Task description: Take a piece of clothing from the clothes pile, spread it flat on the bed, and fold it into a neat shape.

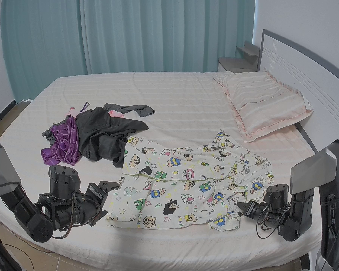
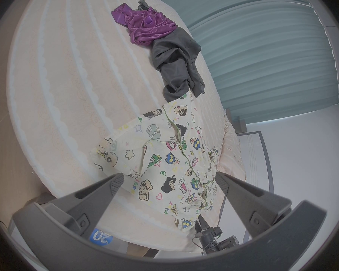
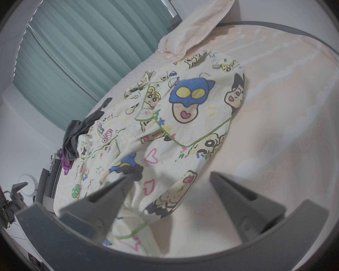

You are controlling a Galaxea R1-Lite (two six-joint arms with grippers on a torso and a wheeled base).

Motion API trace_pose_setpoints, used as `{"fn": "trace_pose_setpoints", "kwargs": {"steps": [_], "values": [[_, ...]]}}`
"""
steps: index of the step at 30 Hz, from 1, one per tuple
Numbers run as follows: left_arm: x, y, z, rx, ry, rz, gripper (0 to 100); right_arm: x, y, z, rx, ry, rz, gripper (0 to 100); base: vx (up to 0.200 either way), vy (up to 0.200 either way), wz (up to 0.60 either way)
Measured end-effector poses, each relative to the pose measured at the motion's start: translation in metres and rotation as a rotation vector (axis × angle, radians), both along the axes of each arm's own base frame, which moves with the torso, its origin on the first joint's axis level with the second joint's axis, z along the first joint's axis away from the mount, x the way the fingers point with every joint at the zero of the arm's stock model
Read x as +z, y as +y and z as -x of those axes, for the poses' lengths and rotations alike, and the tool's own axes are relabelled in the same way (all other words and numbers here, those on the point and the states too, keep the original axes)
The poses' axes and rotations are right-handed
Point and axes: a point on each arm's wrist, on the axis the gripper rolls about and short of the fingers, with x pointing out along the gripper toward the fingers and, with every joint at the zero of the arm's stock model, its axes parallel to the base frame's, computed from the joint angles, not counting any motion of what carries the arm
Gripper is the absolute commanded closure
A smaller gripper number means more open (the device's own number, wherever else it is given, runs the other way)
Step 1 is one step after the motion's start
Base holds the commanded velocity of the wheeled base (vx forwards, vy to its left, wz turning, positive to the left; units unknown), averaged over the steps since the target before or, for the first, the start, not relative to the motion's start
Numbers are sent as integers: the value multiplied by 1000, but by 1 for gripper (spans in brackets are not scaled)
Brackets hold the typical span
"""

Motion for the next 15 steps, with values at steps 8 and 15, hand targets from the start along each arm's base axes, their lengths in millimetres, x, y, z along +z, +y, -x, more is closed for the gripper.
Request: {"fn": "trace_pose_setpoints", "kwargs": {"steps": [8, 15], "values": [[0, 1, -1, 3, -1, -1, 0, 2, -4, -6, -58, -18, 35, 100, 0, 0, 0], [0, 1, 0, 3, 0, -2, 0, 21, -25, -2, -88, -57, 70, 100, 0, 0, 0]]}}
